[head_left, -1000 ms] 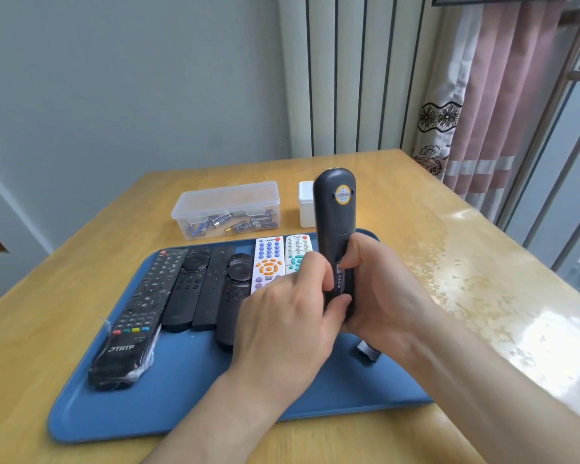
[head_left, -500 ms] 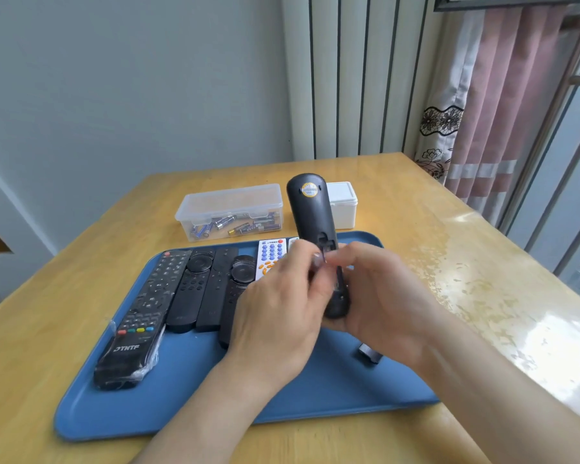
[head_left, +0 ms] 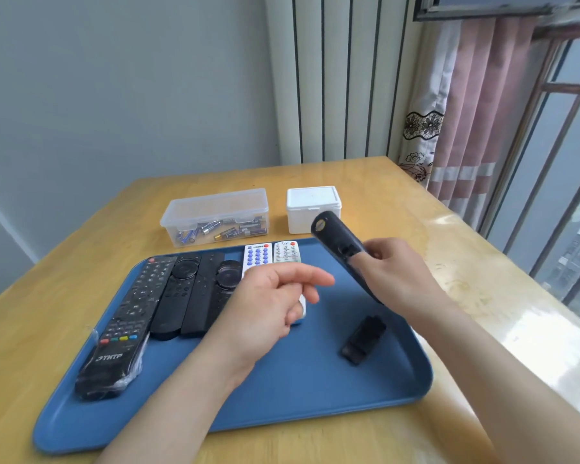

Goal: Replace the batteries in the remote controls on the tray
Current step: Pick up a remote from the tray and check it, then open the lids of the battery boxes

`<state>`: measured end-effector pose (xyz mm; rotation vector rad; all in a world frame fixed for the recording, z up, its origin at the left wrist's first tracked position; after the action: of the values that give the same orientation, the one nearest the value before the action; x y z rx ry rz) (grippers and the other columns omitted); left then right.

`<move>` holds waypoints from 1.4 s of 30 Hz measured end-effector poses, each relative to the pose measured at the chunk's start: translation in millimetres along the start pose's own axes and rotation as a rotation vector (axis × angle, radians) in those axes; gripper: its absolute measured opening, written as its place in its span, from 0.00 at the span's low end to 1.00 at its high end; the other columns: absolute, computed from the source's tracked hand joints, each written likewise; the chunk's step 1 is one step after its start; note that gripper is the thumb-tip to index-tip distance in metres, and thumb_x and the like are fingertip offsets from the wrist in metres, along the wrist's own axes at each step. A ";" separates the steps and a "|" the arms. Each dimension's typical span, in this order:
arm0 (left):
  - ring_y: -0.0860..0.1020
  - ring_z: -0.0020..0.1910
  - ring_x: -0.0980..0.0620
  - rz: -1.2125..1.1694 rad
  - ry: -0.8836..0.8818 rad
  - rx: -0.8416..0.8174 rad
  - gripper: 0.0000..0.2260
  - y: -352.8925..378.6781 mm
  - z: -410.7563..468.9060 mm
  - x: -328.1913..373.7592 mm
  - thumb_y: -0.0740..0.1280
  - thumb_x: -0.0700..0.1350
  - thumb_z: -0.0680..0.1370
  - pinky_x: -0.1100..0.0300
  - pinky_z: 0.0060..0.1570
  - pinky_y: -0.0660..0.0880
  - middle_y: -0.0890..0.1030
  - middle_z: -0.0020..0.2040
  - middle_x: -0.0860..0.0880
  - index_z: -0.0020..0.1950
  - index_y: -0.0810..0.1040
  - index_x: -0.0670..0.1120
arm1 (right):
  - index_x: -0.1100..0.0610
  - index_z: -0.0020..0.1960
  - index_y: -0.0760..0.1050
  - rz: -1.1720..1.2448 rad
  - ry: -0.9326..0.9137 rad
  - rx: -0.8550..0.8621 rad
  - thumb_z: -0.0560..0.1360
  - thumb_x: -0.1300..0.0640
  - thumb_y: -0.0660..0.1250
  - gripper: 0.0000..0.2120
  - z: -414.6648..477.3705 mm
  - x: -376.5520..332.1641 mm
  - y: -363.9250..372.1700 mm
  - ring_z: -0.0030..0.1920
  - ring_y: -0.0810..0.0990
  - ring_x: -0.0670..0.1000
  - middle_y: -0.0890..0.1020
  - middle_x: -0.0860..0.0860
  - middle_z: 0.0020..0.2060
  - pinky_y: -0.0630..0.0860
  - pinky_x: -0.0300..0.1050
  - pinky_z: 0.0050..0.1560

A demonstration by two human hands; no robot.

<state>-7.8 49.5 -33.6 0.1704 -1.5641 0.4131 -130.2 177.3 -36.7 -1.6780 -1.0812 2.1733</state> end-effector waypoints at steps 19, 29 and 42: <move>0.69 0.25 0.60 0.750 0.135 -0.110 0.13 13.3 31.7 16.4 0.58 0.55 0.81 0.58 0.32 0.67 0.71 0.23 0.56 0.47 0.80 0.54 | 0.54 0.33 0.75 -0.145 -0.063 -0.222 0.75 0.55 0.62 0.13 6.2 -1.1 -16.0 0.30 0.76 0.55 0.77 0.52 0.28 0.72 0.45 0.34; 0.77 0.46 0.49 1.059 0.280 0.113 0.09 -29.7 145.1 33.4 0.62 0.53 0.80 0.57 0.42 0.72 0.81 0.45 0.52 0.58 0.78 0.56 | 0.50 0.67 0.73 0.185 -0.086 -0.232 0.74 0.60 0.71 0.22 88.5 -10.0 -16.1 0.41 0.75 0.51 0.77 0.52 0.45 0.71 0.38 0.37; 0.71 0.16 0.51 1.965 0.727 0.035 0.16 -1.1 203.3 8.1 0.80 0.51 0.56 0.66 0.27 0.52 0.73 0.19 0.51 0.27 0.74 0.46 | 0.46 0.79 0.49 0.292 -0.183 -0.357 0.66 0.65 0.79 0.54 188.7 19.4 39.6 0.67 0.68 0.50 0.66 0.50 0.68 0.70 0.25 0.56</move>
<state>-197.2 -24.0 -22.9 -1.4535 -0.5098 1.7271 -295.7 79.1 -59.4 -1.9165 -1.4243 2.4704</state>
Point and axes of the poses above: each hand's wrist, its own z-axis towards the middle knuckle, its own y-axis out of the palm, x = y × z, the point moved 3 cm from there along z, towards the middle knuckle
